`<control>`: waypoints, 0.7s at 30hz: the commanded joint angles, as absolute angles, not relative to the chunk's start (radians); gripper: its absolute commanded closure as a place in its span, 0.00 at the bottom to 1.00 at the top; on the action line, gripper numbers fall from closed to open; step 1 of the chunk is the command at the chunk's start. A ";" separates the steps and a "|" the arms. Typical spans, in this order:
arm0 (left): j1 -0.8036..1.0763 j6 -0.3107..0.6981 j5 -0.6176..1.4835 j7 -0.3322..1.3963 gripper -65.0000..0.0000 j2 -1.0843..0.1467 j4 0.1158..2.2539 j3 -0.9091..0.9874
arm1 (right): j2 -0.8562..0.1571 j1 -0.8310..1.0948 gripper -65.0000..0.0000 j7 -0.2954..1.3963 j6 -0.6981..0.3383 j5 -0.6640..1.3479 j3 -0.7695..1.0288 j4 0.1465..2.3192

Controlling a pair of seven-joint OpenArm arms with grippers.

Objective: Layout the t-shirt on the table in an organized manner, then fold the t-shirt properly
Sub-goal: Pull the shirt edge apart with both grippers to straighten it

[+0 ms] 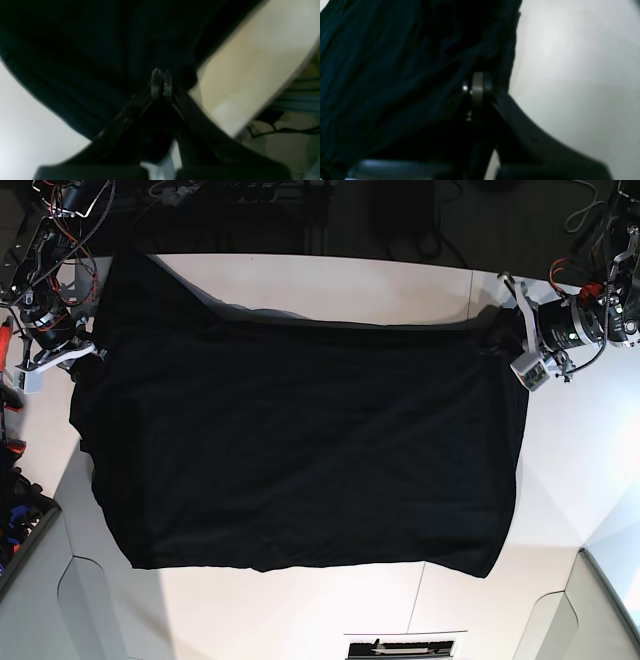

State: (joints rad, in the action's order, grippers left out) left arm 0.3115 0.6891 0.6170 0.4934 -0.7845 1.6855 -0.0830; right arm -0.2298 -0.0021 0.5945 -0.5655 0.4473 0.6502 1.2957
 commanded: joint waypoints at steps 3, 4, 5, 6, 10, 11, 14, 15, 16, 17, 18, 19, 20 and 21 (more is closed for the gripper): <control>0.352 0.698 0.634 0.495 1.00 -0.818 1.748 -0.072 | -0.245 -0.008 1.00 0.602 -0.564 0.433 0.652 1.305; 0.364 0.698 0.635 0.508 1.00 -0.817 1.756 -0.071 | -0.245 -0.008 1.00 0.602 -0.564 0.433 0.652 1.305; 0.373 0.698 0.637 0.516 1.00 -0.817 1.759 -0.071 | -0.247 -0.008 1.00 0.602 -0.564 0.434 0.652 1.305; 0.383 0.698 0.641 0.520 1.00 -0.818 1.759 -0.070 | -0.249 -0.008 1.00 0.602 -0.563 0.434 0.652 1.305; 0.392 0.698 0.640 0.521 1.00 -0.818 1.759 -0.057 | -0.281 -0.008 1.00 0.595 -0.562 0.500 0.654 1.306; 0.391 0.698 0.641 0.521 1.00 -0.817 1.759 -0.042 | -0.295 -0.008 1.00 0.595 -0.563 0.531 0.657 1.312; 0.397 0.698 0.676 0.522 1.00 -0.817 1.759 0.036 | -0.321 -0.007 1.00 0.630 -0.565 0.595 0.701 1.369; 0.405 0.698 0.695 0.522 1.00 -0.817 1.759 0.073 | -0.322 -0.007 1.00 0.658 -0.566 0.608 0.731 1.403; 0.416 0.698 0.718 0.522 1.00 -0.817 1.759 0.107 | -0.321 -0.005 1.00 0.698 -0.566 0.626 0.768 1.441; 0.429 0.698 0.741 0.525 1.00 -0.817 1.759 0.141 | -0.322 -0.001 1.00 0.739 -0.566 0.654 0.804 1.479; 0.440 0.698 0.766 0.533 1.00 -0.817 1.759 0.170 | -0.325 0.011 1.00 0.779 -0.566 0.690 0.841 1.516; 0.451 0.698 0.791 0.554 1.00 -0.817 1.759 0.196 | -0.331 0.028 1.00 0.813 -0.565 0.731 0.874 1.548; 0.455 0.698 0.817 0.583 1.00 -0.815 1.759 0.213 | -0.336 0.048 1.00 0.837 -0.566 0.754 0.903 1.573; 0.455 0.698 0.843 0.611 1.00 -0.812 1.759 0.227 | -0.341 0.072 1.00 0.839 -0.566 0.756 0.925 1.590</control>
